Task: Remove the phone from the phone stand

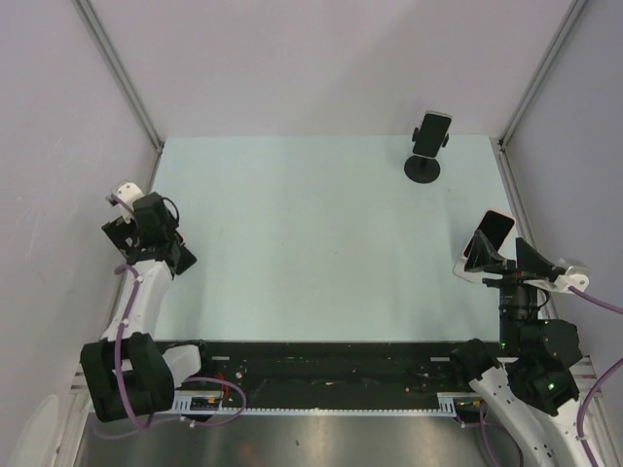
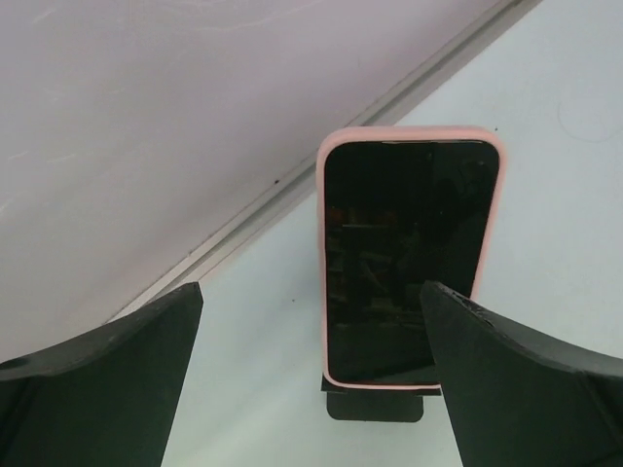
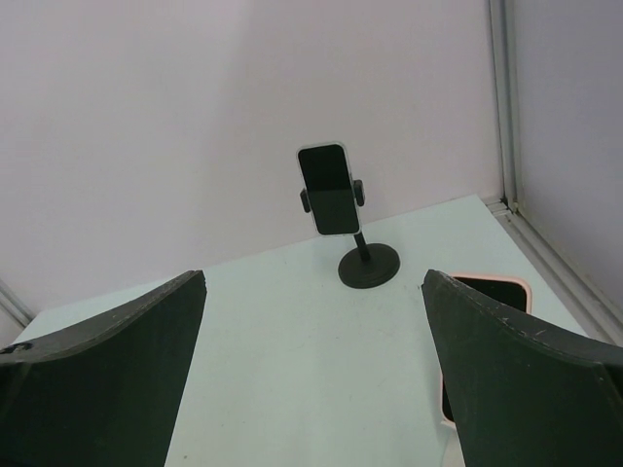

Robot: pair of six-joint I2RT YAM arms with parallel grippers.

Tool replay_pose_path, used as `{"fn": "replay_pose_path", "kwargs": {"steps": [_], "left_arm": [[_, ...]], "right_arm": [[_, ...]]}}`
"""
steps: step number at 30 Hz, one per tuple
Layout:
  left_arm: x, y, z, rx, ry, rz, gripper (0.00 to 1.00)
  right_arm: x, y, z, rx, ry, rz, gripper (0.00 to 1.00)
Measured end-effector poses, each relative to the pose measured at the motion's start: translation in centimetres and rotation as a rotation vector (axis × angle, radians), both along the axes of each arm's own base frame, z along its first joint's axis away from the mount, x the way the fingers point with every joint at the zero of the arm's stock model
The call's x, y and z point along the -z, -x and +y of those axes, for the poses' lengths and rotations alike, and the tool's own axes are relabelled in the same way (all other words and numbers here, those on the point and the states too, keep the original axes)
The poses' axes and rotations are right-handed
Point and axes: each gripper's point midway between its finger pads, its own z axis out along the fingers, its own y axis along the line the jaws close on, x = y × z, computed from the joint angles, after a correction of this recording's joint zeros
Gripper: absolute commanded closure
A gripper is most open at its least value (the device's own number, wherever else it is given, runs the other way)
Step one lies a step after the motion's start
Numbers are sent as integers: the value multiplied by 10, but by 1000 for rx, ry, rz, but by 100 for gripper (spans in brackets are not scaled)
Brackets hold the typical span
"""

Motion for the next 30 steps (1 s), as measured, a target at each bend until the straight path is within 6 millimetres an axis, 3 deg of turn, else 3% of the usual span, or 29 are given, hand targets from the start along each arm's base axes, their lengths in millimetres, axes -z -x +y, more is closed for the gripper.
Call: {"fn": "replay_pose_path", "kwargs": {"steps": [4,11,30], "left_arm": [[16,-10,-1,36,50,36,0],[22,-27,-9,93,95,44,0],[48,-36,-5,85,146,91,0]], "right_arm": [[0,0,1,-7,5,0,0],[0,0,2,-9,10,1,0],[0,0,3,-14,30,0,0]]}}
